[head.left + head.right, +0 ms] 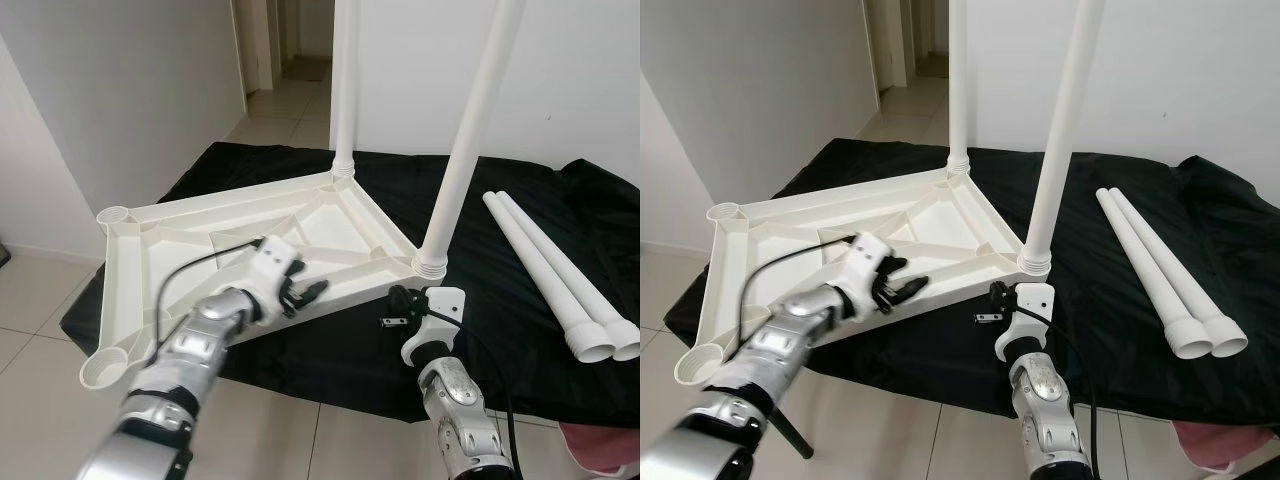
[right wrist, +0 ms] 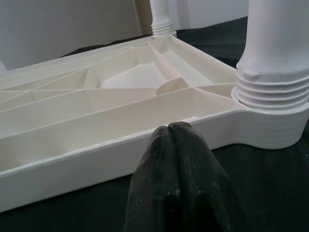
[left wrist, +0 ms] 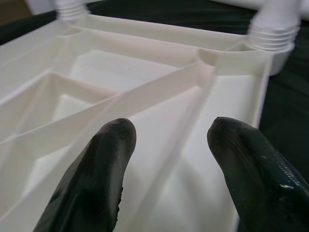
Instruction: Building children table
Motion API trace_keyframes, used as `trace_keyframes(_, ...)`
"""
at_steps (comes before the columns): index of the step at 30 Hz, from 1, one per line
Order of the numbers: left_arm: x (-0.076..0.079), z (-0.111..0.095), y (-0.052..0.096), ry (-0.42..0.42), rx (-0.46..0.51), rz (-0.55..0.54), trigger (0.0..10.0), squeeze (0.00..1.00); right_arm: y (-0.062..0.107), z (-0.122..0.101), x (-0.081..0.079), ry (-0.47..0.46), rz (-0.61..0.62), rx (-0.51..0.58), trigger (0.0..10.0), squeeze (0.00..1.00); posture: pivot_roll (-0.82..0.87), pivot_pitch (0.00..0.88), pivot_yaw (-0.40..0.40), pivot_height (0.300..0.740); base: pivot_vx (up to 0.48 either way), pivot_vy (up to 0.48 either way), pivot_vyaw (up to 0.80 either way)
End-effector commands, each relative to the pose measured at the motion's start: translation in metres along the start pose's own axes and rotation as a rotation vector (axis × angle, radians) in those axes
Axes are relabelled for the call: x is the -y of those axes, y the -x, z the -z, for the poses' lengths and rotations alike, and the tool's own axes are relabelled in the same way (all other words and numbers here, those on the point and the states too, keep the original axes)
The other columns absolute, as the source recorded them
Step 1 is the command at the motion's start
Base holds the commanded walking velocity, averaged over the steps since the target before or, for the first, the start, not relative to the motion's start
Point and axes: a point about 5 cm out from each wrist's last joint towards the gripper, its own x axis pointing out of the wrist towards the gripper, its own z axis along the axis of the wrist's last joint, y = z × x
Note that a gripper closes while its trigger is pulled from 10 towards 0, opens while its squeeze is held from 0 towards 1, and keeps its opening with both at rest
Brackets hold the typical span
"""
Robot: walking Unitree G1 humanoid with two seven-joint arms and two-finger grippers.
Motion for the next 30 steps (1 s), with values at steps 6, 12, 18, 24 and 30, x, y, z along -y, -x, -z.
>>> trace_keyframes(6, -0.026, 0.003, 0.026, -0.025, -0.025, -0.074, 10.0, 0.0, 0.004, 0.007, 0.001, 0.008, 0.036, -0.018, 10.0, 0.0, 0.01, 0.093, 0.027, 0.74, 0.0, 0.0, 0.0)
trace_keyframes(12, -0.053, 0.004, 0.05, -0.08, -0.077, -0.179, 10.0, 0.0, 0.006, 0.01, -0.001, 0.015, 0.03, -0.03, 10.0, 0.0, 0.01, 0.094, 0.026, 0.74, 0.0, 0.0, 0.0)
trace_keyframes(18, -0.067, 0.005, 0.065, -0.082, -0.101, -0.249, 10.0, 0.0, 0.007, 0.011, 0.0, 0.023, 0.033, -0.04, 10.0, 0.0, 0.01, 0.092, 0.024, 0.74, 0.0, 0.0, 0.0)
trace_keyframes(24, -0.085, 0.012, 0.091, -0.156, -0.187, -0.333, 10.0, 0.0, 0.005, 0.013, -0.001, 0.025, 0.036, -0.054, 10.0, 0.0, 0.01, 0.093, 0.018, 0.74, 0.0, 0.0, 0.0)
trace_keyframes(30, -0.095, 0.022, 0.112, -0.199, -0.257, -0.404, 10.0, 0.0, 0.005, 0.014, -0.001, 0.023, 0.039, -0.064, 10.0, 0.0, 0.02, 0.098, 0.01, 0.74, 0.0, 0.0, 0.0)
